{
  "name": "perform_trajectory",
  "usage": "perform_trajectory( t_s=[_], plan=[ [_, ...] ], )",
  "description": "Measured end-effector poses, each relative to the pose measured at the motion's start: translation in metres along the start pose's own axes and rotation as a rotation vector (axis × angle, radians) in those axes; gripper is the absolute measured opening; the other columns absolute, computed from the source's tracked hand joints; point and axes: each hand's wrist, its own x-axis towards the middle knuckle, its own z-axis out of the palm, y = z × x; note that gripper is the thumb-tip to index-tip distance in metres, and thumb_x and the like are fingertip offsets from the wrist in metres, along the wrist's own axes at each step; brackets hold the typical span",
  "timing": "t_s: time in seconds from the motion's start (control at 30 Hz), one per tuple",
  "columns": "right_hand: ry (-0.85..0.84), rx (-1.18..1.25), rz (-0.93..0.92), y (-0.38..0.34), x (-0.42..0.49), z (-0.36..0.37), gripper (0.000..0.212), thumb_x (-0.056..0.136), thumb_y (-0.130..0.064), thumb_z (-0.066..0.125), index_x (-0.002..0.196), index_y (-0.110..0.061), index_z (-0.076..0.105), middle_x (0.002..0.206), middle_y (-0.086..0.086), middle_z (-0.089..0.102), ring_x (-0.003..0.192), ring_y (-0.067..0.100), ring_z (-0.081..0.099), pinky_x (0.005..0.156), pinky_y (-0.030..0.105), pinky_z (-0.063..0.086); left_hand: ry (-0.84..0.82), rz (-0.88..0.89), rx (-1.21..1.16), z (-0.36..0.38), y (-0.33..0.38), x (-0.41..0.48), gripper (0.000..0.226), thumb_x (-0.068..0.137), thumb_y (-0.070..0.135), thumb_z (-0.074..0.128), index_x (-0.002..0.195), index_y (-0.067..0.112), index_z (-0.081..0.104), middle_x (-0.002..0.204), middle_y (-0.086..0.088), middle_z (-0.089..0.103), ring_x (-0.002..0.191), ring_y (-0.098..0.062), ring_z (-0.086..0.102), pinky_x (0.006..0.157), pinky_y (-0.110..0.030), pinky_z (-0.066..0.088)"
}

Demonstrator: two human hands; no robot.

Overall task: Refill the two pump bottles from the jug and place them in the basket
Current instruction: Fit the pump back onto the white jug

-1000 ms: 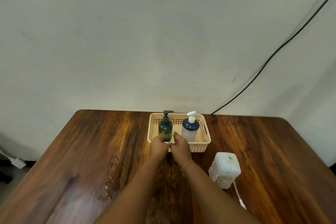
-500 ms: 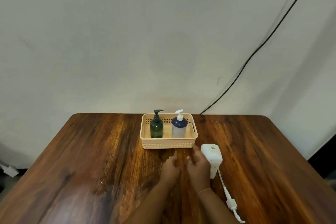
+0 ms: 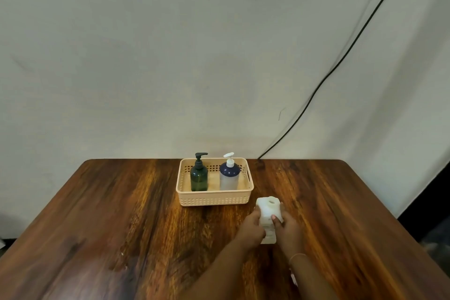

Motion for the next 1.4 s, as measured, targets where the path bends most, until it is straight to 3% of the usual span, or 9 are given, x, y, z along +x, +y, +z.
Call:
perform_trajectory(
  t_s=[0.27, 0.5, 0.73, 0.9, 1.0, 1.1, 1.23, 1.33, 1.4],
  plan=[
    [-0.065, 0.060, -0.073, -0.024, -0.019, 0.023, 0.050, 0.095, -0.021, 0.045, 0.142, -0.016, 0.029, 0.132, 0.013, 0.055, 0.115, 0.026, 0.054, 0.098, 0.036, 0.046, 0.166, 0.052, -0.033, -0.031, 0.005, -0.028, 0.052, 0.090, -0.005, 0.046, 0.137, 0.017, 0.045, 0.130, -0.008, 0.059, 0.110, -0.019, 0.060, 0.093, -0.036, 0.054],
    [-0.185, 0.143, -0.086, -0.049, -0.039, 0.054, 0.050, 0.095, -0.015, 0.045, 0.142, -0.015, 0.030, 0.132, 0.013, 0.054, 0.117, 0.026, 0.053, 0.097, 0.035, 0.046, 0.273, 0.060, -0.051, -0.070, -0.016, -0.054, 0.050, 0.091, 0.000, 0.050, 0.137, 0.018, 0.047, 0.121, -0.006, 0.065, 0.108, -0.022, 0.064, 0.092, -0.046, 0.054],
    [-0.236, 0.138, -0.086, -0.055, -0.047, 0.067, 0.052, 0.095, -0.012, 0.044, 0.143, -0.018, 0.026, 0.134, 0.011, 0.053, 0.119, 0.023, 0.052, 0.098, 0.034, 0.047, 0.294, 0.061, -0.066, -0.082, -0.028, -0.063, 0.044, 0.094, 0.001, 0.047, 0.136, 0.015, 0.048, 0.115, -0.005, 0.068, 0.099, -0.016, 0.068, 0.082, -0.030, 0.059],
    [-0.250, 0.101, -0.097, -0.049, -0.050, 0.058, 0.055, 0.095, -0.011, 0.044, 0.145, -0.020, 0.022, 0.142, 0.005, 0.045, 0.128, 0.024, 0.045, 0.105, 0.038, 0.041, 0.312, 0.054, 0.044, -0.081, -0.031, -0.064, 0.064, 0.086, -0.010, 0.049, 0.144, 0.015, 0.036, 0.130, -0.002, 0.057, 0.115, -0.015, 0.056, 0.092, -0.025, 0.050],
    [-0.083, -0.209, -0.013, -0.016, -0.044, 0.037, 0.061, 0.090, -0.011, 0.047, 0.145, -0.020, 0.021, 0.149, 0.005, 0.033, 0.139, 0.027, 0.028, 0.113, 0.039, 0.028, 0.323, 0.077, 0.158, -0.083, -0.031, -0.065, 0.076, 0.084, -0.003, 0.055, 0.149, 0.022, 0.022, 0.151, 0.000, 0.037, 0.139, -0.022, 0.035, 0.112, -0.042, 0.036],
    [-0.109, -0.579, 0.260, 0.025, -0.047, 0.018, 0.056, 0.089, -0.035, 0.046, 0.141, -0.028, 0.028, 0.154, 0.009, 0.020, 0.142, 0.032, 0.015, 0.116, 0.045, 0.019, 0.346, 0.074, 0.245, -0.088, -0.019, -0.063, 0.082, 0.085, 0.011, 0.064, 0.150, 0.017, 0.015, 0.156, 0.001, 0.025, 0.144, -0.022, 0.026, 0.116, -0.043, 0.030],
    [-0.123, -0.287, 0.458, 0.051, -0.048, 0.019, 0.069, 0.085, -0.061, 0.027, 0.142, -0.022, 0.029, 0.150, 0.016, 0.028, 0.139, 0.033, 0.023, 0.116, 0.041, 0.017, 0.319, 0.067, 0.355, -0.093, 0.002, -0.051, 0.084, 0.086, 0.030, 0.065, 0.151, 0.019, 0.013, 0.159, 0.003, 0.013, 0.147, -0.021, 0.015, 0.118, -0.038, 0.021],
    [-0.199, -0.172, 0.375, 0.055, -0.033, 0.020, 0.046, 0.091, -0.021, 0.051, 0.132, 0.000, 0.045, 0.140, 0.026, 0.042, 0.132, 0.037, 0.036, 0.115, 0.037, 0.016, 0.274, 0.074, 0.399, -0.093, 0.004, -0.044, 0.080, 0.088, 0.029, 0.063, 0.151, 0.020, 0.016, 0.160, 0.002, 0.012, 0.148, -0.019, 0.010, 0.119, -0.035, 0.015],
    [-0.193, -0.109, 0.252, 0.033, -0.041, 0.003, 0.034, 0.083, -0.003, 0.060, 0.116, 0.003, 0.059, 0.120, 0.025, 0.060, 0.115, 0.034, 0.054, 0.103, 0.032, 0.032, 0.304, 0.056, 0.366, -0.094, 0.002, -0.042, 0.073, 0.088, 0.022, 0.063, 0.149, 0.018, 0.023, 0.158, 0.001, 0.022, 0.146, -0.019, 0.019, 0.117, -0.034, 0.020]
  ],
)
